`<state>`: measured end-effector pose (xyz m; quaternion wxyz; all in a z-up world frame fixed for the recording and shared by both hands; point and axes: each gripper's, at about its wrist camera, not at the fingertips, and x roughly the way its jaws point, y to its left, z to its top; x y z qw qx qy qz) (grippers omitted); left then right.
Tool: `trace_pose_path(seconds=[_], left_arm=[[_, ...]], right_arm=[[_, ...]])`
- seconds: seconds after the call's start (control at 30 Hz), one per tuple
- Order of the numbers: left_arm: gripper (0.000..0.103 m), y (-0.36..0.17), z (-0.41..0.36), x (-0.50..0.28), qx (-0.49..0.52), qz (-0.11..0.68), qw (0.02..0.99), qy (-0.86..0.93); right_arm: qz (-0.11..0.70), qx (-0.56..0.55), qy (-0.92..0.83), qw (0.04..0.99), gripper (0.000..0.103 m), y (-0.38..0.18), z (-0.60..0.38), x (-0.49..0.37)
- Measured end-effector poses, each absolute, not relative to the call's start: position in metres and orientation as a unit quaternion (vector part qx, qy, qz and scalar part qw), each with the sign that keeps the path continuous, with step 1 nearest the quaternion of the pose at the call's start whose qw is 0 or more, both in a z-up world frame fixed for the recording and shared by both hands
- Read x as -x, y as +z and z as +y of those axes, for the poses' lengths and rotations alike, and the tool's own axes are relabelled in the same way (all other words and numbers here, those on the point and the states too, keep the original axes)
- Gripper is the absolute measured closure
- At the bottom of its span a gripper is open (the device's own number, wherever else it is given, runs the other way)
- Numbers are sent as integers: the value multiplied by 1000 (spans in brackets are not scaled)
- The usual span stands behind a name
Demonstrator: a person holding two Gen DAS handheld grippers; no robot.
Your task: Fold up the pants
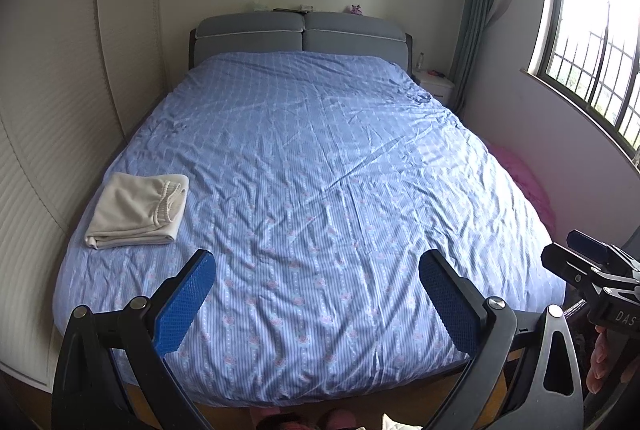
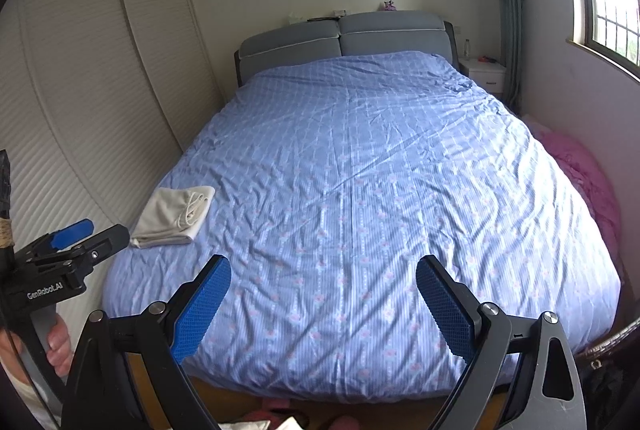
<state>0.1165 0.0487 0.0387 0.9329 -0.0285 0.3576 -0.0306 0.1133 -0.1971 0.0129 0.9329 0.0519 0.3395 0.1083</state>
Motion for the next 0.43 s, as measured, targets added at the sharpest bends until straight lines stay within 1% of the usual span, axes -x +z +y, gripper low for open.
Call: trace_pose_path(seconds=[0.43], left_arm=[[0,45,35,-105,9,336,941,-28]], right_arm=[[337,-50,109,934,9,13,-206,-109]])
